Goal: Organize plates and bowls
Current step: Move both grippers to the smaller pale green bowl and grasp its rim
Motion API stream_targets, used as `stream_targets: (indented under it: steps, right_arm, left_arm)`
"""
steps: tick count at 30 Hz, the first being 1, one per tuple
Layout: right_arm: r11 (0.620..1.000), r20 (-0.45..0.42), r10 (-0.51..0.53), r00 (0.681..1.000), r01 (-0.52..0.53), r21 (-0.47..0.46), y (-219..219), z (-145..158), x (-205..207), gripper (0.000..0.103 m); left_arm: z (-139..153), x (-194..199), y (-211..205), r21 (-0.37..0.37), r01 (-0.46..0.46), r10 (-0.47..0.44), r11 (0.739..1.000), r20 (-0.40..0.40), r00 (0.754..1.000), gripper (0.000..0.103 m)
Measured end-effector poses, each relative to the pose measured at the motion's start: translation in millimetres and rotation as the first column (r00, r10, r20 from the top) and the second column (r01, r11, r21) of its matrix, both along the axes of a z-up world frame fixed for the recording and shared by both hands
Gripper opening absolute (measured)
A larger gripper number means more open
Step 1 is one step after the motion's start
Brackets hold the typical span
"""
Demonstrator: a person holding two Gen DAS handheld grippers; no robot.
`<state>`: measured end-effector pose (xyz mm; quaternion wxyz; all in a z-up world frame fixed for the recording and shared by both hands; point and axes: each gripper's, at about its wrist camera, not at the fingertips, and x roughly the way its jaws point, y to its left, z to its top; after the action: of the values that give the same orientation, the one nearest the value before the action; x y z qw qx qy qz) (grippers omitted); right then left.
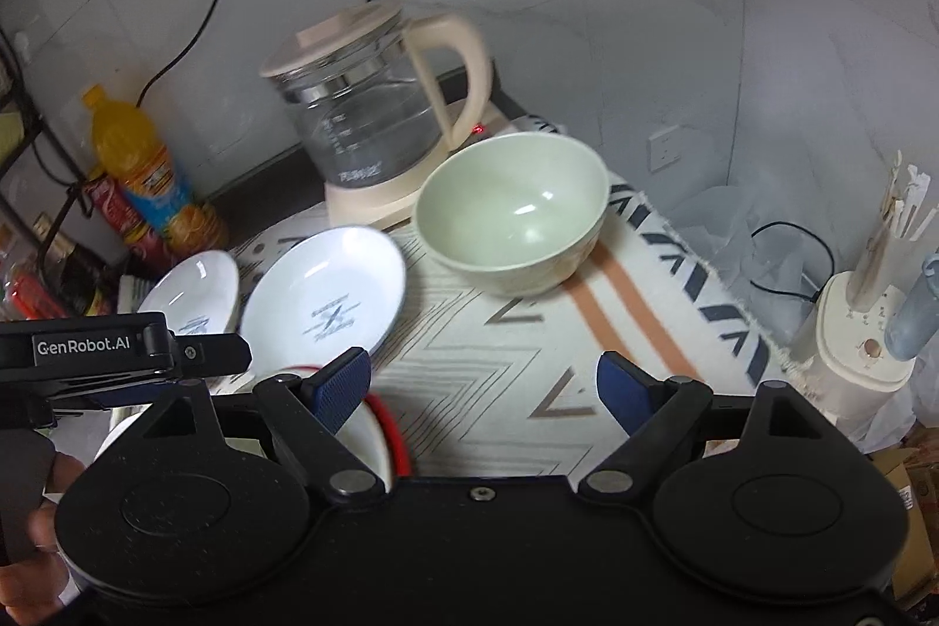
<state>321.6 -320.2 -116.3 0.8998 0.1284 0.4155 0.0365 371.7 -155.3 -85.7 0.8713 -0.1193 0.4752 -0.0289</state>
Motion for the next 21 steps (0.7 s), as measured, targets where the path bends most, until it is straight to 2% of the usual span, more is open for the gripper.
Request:
stream_targets:
  steps: [2, 5, 9, 19, 21]
  right_arm:
    - [1.0, 0.002, -0.006, 1.0, 0.006, -0.01, -7, -1, 5, 0.084]
    - [1.0, 0.014, -0.023, 1.0, 0.023, -0.016, -18, -4, 12, 0.09]
    - [0.999, 0.015, -0.041, 0.999, 0.041, -0.016, -32, -8, 26, 0.093]
    - [0.999, -0.017, -0.034, 0.999, 0.035, 0.033, -54, -24, 63, 0.092]
    - [0.998, -0.02, -0.058, 0.998, 0.058, 0.019, -57, -28, 71, 0.086]
  left_arm:
    - [-2, 7, -7, -0.004, -0.003, 0.003, 1.0, 0.004, 1.0, 0.078]
    - [-7, 19, -17, -0.028, 0.006, -0.006, 1.0, 0.003, 1.0, 0.078]
    - [-11, 35, -30, -0.023, 0.007, -0.007, 1.0, 0.01, 1.0, 0.078]
    - [-38, 69, -47, -0.043, -0.003, 0.001, 0.999, -0.031, 1.0, 0.078]
    - [-44, 78, -48, -0.045, -0.016, 0.013, 0.999, -0.051, 0.999, 0.078]
